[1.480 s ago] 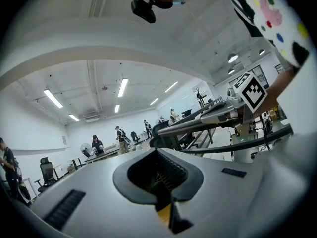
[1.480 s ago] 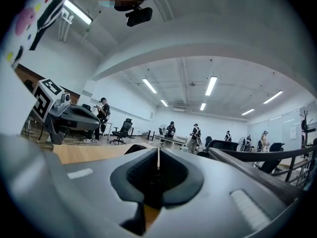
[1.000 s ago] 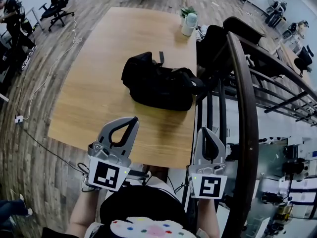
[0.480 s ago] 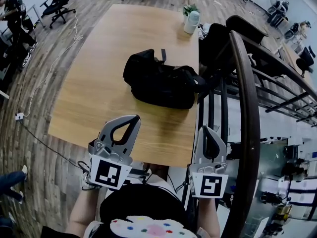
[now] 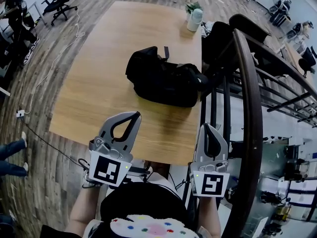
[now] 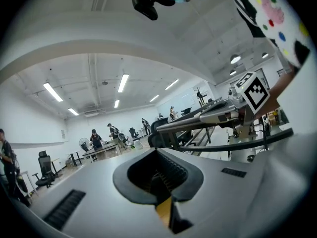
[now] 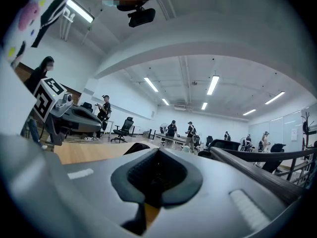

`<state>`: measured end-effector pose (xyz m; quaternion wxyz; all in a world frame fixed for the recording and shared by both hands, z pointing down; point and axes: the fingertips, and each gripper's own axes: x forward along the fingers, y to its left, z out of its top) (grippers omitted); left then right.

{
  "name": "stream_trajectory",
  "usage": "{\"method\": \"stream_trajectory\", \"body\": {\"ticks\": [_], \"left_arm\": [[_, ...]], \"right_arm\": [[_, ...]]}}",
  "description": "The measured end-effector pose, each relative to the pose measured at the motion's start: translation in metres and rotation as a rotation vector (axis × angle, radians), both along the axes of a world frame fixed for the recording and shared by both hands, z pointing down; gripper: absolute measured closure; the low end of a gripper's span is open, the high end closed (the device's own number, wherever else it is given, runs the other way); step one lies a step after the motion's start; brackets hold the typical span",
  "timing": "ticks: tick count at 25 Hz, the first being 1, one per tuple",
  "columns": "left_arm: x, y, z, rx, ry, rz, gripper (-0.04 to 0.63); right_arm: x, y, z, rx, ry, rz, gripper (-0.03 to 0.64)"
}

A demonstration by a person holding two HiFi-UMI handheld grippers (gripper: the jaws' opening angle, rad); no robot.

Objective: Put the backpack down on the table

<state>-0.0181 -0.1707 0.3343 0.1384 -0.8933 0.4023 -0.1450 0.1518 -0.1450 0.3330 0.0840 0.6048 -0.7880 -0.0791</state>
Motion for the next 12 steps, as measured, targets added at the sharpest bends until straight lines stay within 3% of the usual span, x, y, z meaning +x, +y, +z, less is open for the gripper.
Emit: {"method": "stream_trajectory", "body": {"ticks": [6,12], "left_arm": [[-0.010,-0.004,0.001,-0.014,0.010,-0.025,0.589],[-0.013,-0.004,0.006,-0.029,-0.005,-0.025,0.589]], "right_arm": [[-0.006,-0.003,0.005,-0.013,0.002,-0.008,0.607],[-0.008,-0.004,0.009,-0.037,-0.070,0.029,0.607]]}}
